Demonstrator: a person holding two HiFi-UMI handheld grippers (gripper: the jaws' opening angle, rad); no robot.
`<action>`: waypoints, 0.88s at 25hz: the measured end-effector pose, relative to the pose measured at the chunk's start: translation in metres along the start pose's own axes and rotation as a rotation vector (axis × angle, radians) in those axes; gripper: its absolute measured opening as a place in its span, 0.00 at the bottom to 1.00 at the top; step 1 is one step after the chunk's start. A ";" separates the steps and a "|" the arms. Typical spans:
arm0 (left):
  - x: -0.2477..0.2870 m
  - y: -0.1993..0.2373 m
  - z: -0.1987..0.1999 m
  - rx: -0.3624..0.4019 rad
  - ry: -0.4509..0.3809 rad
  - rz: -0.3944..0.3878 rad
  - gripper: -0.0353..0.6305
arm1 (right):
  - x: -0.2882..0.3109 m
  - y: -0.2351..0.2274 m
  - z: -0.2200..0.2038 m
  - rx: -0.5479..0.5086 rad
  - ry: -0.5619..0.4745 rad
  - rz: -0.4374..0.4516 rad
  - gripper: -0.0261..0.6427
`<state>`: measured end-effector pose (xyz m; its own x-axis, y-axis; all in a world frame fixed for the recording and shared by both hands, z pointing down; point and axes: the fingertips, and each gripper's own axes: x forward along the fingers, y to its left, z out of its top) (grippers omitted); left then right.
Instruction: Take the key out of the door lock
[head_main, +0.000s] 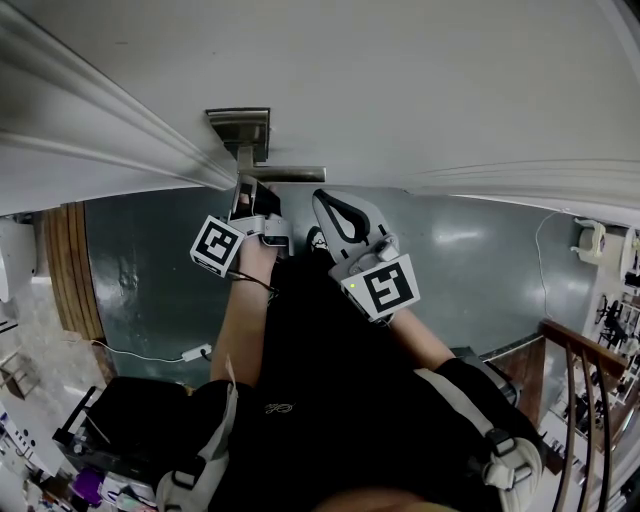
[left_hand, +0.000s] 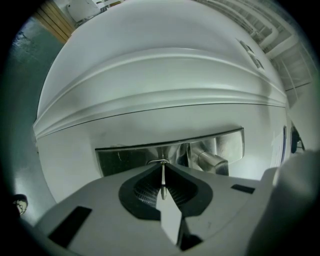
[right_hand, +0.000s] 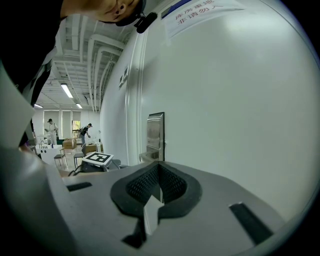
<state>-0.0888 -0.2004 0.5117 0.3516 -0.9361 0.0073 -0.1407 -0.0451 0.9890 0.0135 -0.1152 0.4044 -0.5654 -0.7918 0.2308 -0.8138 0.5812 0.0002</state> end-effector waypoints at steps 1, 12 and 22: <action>0.000 0.000 0.000 0.003 -0.001 0.000 0.11 | 0.000 0.000 0.000 -0.002 0.000 0.000 0.05; -0.001 0.004 0.000 -0.003 0.009 0.002 0.11 | 0.000 -0.002 -0.001 -0.006 0.001 0.003 0.05; -0.001 0.001 0.001 0.011 -0.002 0.008 0.11 | -0.007 -0.007 -0.002 0.000 -0.004 -0.010 0.05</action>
<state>-0.0898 -0.1996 0.5125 0.3488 -0.9371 0.0149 -0.1537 -0.0415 0.9873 0.0229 -0.1135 0.4048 -0.5578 -0.7982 0.2274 -0.8194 0.5733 0.0023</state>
